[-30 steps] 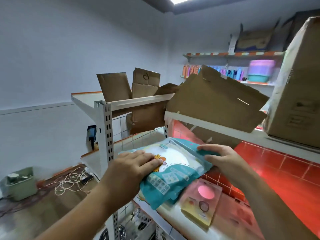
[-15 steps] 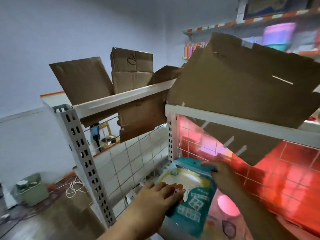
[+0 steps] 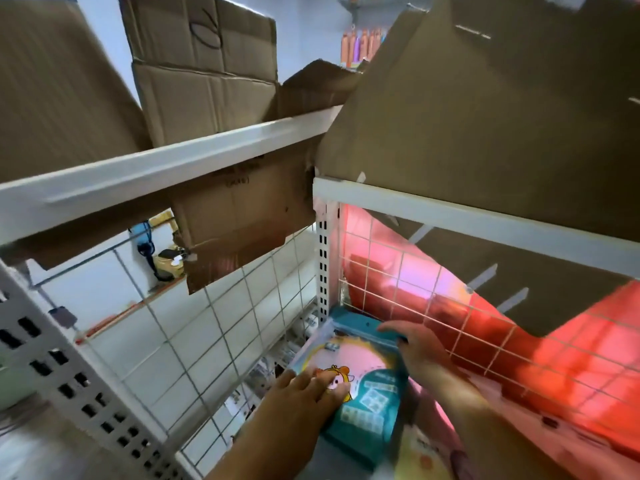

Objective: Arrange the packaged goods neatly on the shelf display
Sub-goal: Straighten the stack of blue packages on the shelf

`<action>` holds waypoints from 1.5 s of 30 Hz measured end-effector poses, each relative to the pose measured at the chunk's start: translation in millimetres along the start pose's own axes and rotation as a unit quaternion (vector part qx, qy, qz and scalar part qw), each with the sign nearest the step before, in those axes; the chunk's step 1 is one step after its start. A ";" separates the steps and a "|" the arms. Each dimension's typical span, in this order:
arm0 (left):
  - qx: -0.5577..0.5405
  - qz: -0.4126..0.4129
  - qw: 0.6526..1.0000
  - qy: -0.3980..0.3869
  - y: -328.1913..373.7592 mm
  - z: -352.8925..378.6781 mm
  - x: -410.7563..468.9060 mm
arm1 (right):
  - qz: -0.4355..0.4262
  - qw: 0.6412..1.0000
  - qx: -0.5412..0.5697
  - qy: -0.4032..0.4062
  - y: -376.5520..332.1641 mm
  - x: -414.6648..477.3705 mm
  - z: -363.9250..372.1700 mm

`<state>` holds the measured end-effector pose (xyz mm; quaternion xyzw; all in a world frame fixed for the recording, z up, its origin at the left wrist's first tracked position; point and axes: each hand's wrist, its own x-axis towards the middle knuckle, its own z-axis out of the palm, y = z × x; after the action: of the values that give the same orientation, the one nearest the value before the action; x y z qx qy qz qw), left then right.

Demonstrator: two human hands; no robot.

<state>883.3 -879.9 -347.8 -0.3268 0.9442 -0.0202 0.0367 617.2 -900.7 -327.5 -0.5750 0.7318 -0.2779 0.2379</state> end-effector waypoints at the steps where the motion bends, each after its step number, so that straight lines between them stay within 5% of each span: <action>1: -0.007 0.007 1.000 0.002 -1.3 6.6 2.1 | 0.001 1.000 -0.017 -0.007 -1.1 -0.1 1.8; 12: -0.080 0.009 0.997 0.015 -7.7 23.0 5.4 | -0.017 0.990 -0.135 0.018 -2.6 4.5 14.4; 19: -0.092 0.019 0.996 0.014 -9.9 35.8 10.6 | -0.015 0.952 -0.301 0.062 -16.7 -18.2 25.2; 27: -0.073 -0.010 0.997 -0.014 -7.5 32.2 12.1 | -0.049 0.963 -0.255 -0.067 -16.8 -44.7 50.8; 45: -0.129 -0.041 0.990 -0.037 -0.7 9.1 11.0 | -0.027 0.966 -0.249 -0.060 -10.6 -47.6 60.8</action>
<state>875.8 -887.4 -357.4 -0.3675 0.9228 0.1125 0.0279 676.0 -864.4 -363.5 -0.6518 0.7461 -0.0579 0.1232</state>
